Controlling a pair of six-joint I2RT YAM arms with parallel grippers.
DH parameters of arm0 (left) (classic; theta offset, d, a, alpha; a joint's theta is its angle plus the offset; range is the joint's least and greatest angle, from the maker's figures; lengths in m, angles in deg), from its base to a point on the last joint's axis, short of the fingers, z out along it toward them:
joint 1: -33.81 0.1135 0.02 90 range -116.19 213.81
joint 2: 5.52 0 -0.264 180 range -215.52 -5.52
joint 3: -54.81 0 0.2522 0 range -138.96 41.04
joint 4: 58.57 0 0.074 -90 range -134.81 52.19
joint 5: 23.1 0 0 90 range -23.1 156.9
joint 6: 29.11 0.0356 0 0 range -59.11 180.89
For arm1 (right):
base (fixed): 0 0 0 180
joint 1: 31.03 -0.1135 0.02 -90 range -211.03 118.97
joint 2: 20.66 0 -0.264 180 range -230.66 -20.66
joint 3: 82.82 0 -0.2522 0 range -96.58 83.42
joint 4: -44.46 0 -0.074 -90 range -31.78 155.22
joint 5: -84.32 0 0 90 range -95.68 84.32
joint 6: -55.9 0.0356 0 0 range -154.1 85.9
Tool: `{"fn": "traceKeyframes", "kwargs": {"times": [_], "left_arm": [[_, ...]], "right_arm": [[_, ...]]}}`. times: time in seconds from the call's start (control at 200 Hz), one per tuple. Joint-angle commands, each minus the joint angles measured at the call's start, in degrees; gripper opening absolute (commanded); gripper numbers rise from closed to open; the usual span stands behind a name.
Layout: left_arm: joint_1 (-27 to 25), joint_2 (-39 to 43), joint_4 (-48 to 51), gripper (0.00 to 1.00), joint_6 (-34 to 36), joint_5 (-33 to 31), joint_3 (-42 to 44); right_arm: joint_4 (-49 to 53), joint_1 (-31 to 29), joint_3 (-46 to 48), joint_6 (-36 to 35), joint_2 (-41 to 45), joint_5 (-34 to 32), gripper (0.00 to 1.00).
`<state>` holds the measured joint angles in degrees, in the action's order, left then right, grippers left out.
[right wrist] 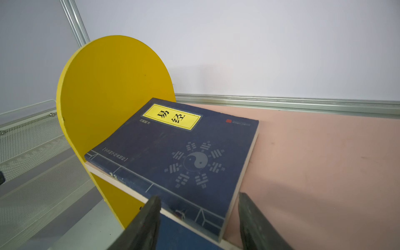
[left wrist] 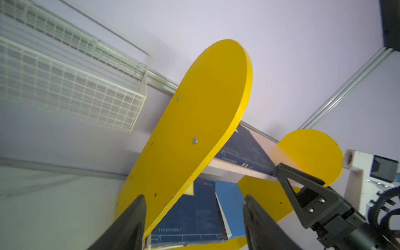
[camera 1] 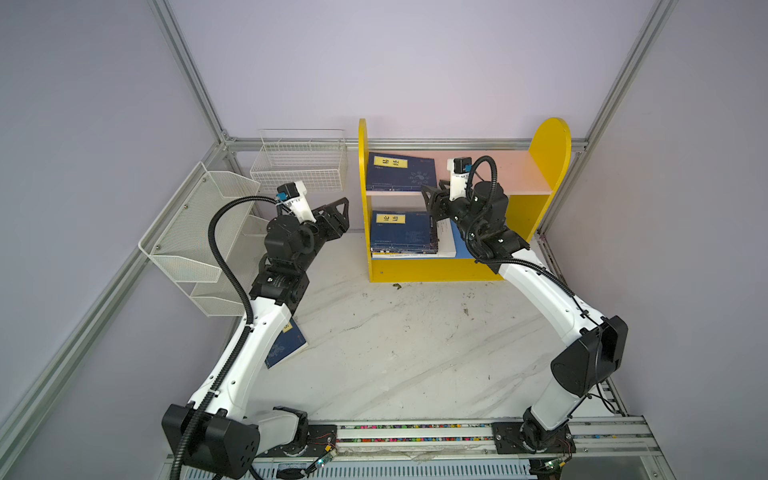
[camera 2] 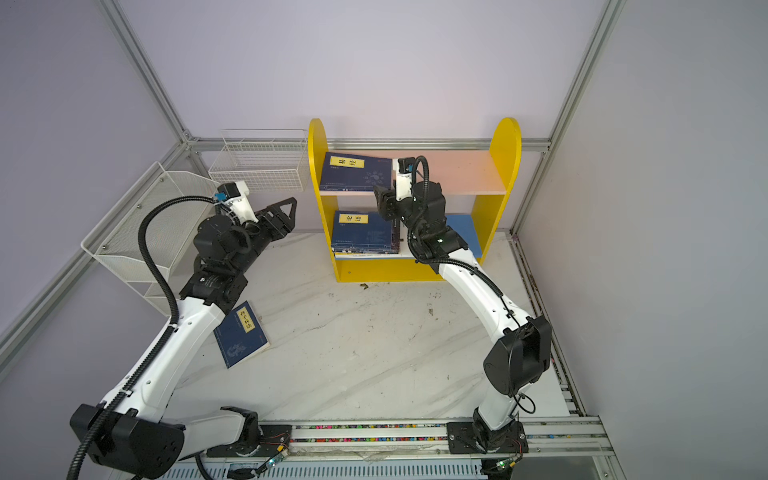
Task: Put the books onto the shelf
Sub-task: 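Open the right gripper and draw it back while the left gripper withdraws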
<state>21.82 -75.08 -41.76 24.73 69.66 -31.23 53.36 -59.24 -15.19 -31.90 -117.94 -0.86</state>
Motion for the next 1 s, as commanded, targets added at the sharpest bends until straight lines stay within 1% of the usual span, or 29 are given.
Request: {"fn": "traceKeyframes", "kwargs": {"times": [0.0, 0.075, 0.135, 0.175, 0.22, 0.275, 0.315, 0.335, 0.41, 0.505, 0.595, 0.71, 0.83, 0.89, 0.995], "left_arm": [[0.7, 4.6, 10.8, 0.73, -3.0, -9.9, 7.1], [0.8, 7.9, 17.3, 0.77, -6.0, -14.1, 11.6], [1.0, 10.0, 22.8, 0.83, -8.5, -17.7, 14.9], [1.4, 10.9, 26.8, 0.89, -10.9, -19.8, 16.9], [2.0, 11.8, 30.1, 0.95, -13.5, -20.7, 19.4], [2.8, 12.9, 31.4, 1.0, -16.4, -20.1, 23.4], [3.2, 13.7, 30.6, 1.0, -17.8, -19.2, 26.2], [3.4, 14.0, 30.2, 1.0, -18.3, -19.2, 27.5], [4.6, 14.0, 30.2, 1.0, -21.7, -21.3, 30.8], [6.8, 12.3, 30.1, 1.0, -24.3, -22.7, 32.9], [8.1, 10.2, 29.0, 1.0, -24.9, -24.5, 34.0], [10.1, 7.9, 25.4, 1.0, -24.6, -27.4, 35.7], [13.0, 6.3, 21.4, 1.0, -24.4, -29.1, 37.9], [14.2, 5.6, 21.8, 1.0, -26.1, -30.4, 38.8], [15.2, 5.8, 24.8, 1.0, -29.4, -35.3, 39.8]], "right_arm": [[2.9, 0.2, 3.6, 1.9, 3.3, -0.5, 0.64], [2.3, 0.3, 6.3, 4.2, 6.6, 0.0, 0.66], [1.8, 0.3, 8.9, 6.1, 9.1, 0.7, 0.68], [1.7, 0.3, 10.8, 7.5, 10.6, 1.4, 0.7], [2.5, 0.2, 12.3, 8.9, 12.1, 2.1, 0.7], [3.9, 0.2, 14.0, 10.5, 13.8, 2.9, 0.71], [4.5, 0.2, 15.3, 11.7, 15.0, 3.2, 0.73], [4.6, 0.2, 16.3, 12.4, 15.8, 3.3, 0.77], [4.0, 0.1, 20.3, 14.8, 18.2, 3.5, 0.79], [4.0, 0.0, 24.6, 17.6, 22.0, 3.6, 0.81], [3.2, -0.4, 29.5, 20.8, 24.2, 3.7, 0.84], [0.8, -1.3, 35.9, 24.6, 26.9, 2.9, 0.84], [-0.1, -1.9, 39.4, 26.8, 27.8, 2.5, 0.84], [-0.3, -2.2, 40.1, 27.1, 27.7, 2.3, 0.84], [-0.3, -2.5, 40.2, 27.1, 27.1, 1.5, 0.84]]}}
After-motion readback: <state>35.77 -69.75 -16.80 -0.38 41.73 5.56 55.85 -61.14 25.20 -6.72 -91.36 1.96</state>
